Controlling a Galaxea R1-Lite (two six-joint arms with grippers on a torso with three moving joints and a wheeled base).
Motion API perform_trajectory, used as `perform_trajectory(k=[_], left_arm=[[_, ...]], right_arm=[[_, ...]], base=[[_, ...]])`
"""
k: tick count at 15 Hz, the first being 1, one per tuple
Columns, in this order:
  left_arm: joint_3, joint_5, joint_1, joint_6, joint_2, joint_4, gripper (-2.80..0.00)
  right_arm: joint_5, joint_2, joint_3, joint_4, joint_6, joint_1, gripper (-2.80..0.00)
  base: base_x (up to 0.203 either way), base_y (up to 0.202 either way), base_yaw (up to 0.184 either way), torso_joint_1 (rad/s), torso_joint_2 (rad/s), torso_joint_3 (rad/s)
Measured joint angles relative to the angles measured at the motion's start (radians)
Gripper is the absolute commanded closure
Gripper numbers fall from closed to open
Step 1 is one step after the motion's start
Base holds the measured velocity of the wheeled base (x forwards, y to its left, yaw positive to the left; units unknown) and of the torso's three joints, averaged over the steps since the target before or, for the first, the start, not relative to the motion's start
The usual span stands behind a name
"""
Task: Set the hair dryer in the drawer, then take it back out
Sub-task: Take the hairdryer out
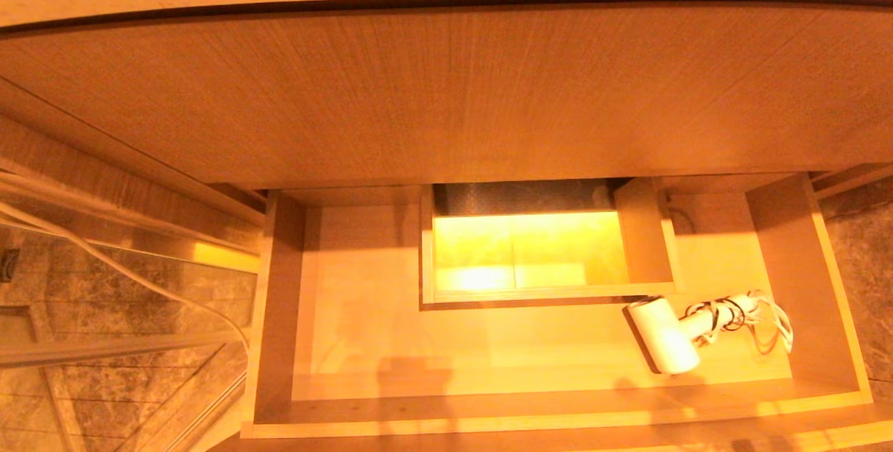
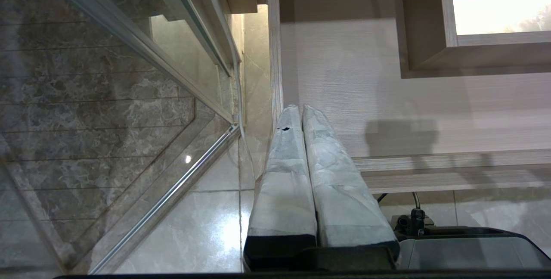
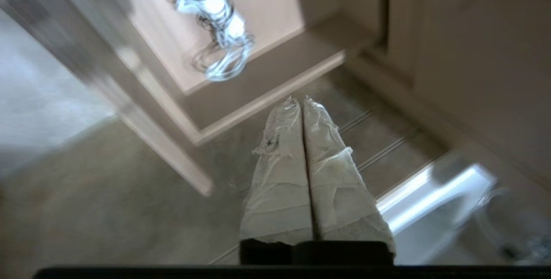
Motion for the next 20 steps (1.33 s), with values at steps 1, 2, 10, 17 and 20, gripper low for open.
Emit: perform_trajectory(k=[1,2,10,17,20], left_arm=[[0.0,0.0,0.0,0.0,0.0,0.0,0.0],[0.0,0.0,0.0,0.0,0.0,0.0,0.0],[0.0,0.0,0.0,0.0,0.0,0.0,0.0],[0.0,0.0,0.0,0.0,0.0,0.0,0.0],[0.0,0.0,0.0,0.0,0.0,0.0,0.0]], right_arm=[[0.007,0.027,-0.006,0.0,0.0,-0.036,0.0],[0.011,0.062,-0.019,-0.002,0.0,-0.07,0.0],[0.035,0.479,-0.23,-0.054,0.086,-0.153,0.0],[0.047,0.927,-0.558,-0.092,0.083,-0.131,0.0],[0.049,1.031,-0.578,-0.13,0.039,-0.124,0.0]], base=[[0.0,0.0,0.0,0.0,0.0,0.0],[0.0,0.0,0.0,0.0,0.0,0.0],[0.0,0.0,0.0,0.0,0.0,0.0],[0.0,0.0,0.0,0.0,0.0,0.0],[0.0,0.0,0.0,0.0,0.0,0.0]])
